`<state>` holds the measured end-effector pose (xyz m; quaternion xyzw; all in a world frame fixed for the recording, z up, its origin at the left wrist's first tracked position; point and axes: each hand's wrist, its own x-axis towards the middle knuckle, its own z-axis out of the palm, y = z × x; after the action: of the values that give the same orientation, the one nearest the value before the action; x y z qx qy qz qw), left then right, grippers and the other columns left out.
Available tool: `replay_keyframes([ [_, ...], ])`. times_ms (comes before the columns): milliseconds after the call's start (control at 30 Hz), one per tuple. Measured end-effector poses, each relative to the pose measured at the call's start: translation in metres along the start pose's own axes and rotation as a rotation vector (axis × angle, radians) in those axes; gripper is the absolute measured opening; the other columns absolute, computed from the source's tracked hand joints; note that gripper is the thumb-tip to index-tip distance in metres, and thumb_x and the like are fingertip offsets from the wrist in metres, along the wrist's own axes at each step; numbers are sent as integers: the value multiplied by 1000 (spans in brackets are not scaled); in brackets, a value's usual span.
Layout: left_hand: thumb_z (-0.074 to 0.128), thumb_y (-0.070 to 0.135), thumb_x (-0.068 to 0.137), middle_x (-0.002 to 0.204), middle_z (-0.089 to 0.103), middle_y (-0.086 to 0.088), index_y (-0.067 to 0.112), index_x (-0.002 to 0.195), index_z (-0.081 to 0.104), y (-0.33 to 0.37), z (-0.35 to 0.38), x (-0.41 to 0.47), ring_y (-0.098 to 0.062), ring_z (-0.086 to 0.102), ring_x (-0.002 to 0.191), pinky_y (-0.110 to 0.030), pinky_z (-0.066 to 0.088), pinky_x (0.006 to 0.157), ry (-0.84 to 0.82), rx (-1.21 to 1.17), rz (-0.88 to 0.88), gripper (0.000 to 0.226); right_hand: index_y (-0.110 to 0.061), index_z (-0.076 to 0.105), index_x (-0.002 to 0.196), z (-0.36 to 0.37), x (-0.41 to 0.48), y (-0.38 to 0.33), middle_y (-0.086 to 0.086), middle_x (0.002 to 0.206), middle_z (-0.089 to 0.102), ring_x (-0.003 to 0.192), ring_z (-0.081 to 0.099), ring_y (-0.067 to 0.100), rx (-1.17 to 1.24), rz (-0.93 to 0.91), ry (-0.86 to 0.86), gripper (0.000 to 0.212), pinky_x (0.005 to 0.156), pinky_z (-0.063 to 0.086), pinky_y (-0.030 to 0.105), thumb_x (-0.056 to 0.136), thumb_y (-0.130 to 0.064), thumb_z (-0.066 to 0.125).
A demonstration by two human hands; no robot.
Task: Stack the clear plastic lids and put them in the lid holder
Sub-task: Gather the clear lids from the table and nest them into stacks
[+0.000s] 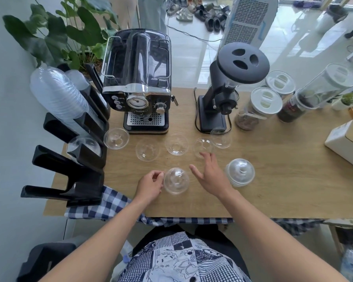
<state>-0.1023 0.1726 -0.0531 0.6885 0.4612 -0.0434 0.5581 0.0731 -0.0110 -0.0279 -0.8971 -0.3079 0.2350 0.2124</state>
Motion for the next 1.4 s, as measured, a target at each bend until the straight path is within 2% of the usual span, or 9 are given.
replay_keyframes([
  [233, 60, 27, 112, 134, 65, 6, 21, 138, 70, 12, -24, 24, -16, 58, 128, -34, 52, 109, 300, 483, 409, 29, -18, 20, 175, -24, 48, 11, 3, 181, 17, 133, 65, 32, -117, -16, -44, 80, 100, 61, 50, 110, -31, 65],
  [400, 72, 28, 104, 156, 61, 0, 22, 160, 56, 16, -41, 44, -25, 45, 154, -54, 50, 120, 182, 845, 449, 59, -17, 19, 176, -19, 61, 16, 2, 172, 25, 129, 64, 30, -187, 1, -105, 88, 94, 61, 44, 103, -11, 69],
  [567, 69, 28, 108, 143, 73, 4, 26, 143, 74, 14, -42, 49, -20, 56, 144, -50, 45, 117, 191, 926, 477, 35, -12, 32, 172, -8, 52, 24, 11, 166, 27, 113, 66, 30, -170, 33, -126, 80, 100, 58, 38, 101, 1, 66],
  [667, 67, 29, 109, 136, 78, 7, 28, 136, 77, 12, -41, 44, -18, 64, 133, -47, 45, 112, 229, 847, 519, 28, -22, 33, 171, -3, 45, 31, 15, 169, 23, 97, 70, 27, -160, 61, -152, 83, 97, 62, 42, 100, -4, 72],
  [867, 61, 28, 114, 132, 79, 5, 23, 134, 77, 7, -47, 34, -19, 72, 126, -55, 55, 115, 249, 464, 509, 27, -23, 27, 169, -6, 24, 22, 18, 161, 35, 106, 69, 32, -96, 69, -119, 85, 90, 59, 40, 100, -25, 77],
  [1033, 57, 34, 116, 120, 77, 8, 27, 136, 75, 2, -57, 20, -13, 74, 110, -44, 63, 102, 266, 83, 321, 28, -20, 25, 169, -7, -4, 0, 12, 158, 42, 108, 71, 30, -33, 18, -10, 87, 85, 65, 43, 104, -59, 65],
  [1200, 58, 25, 116, 105, 82, -5, 28, 128, 78, 0, -62, 13, -25, 79, 105, -42, 66, 99, 223, -406, 87, 24, -30, 28, 167, 15, -25, -13, 5, 149, 50, 109, 69, 19, -61, -65, -66, 87, 72, 60, 28, 100, -75, 58],
  [1267, 59, 25, 115, 103, 82, -2, 30, 124, 80, -2, -60, 11, -24, 77, 104, -43, 64, 100, 183, -514, 20, 24, -30, 29, 168, 26, -30, -17, 6, 148, 52, 109, 67, 16, -49, -62, -99, 88, 79, 60, 27, 99, -74, 62],
  [1400, 61, 26, 115, 97, 81, 9, 26, 124, 83, -3, -54, 7, -18, 71, 100, -41, 56, 95, 138, -592, -31, 24, -18, 36, 165, 43, -33, -25, 3, 150, 52, 138, 53, 21, -79, -8, -72, 94, 112, 54, 43, 94, -72, 66],
])
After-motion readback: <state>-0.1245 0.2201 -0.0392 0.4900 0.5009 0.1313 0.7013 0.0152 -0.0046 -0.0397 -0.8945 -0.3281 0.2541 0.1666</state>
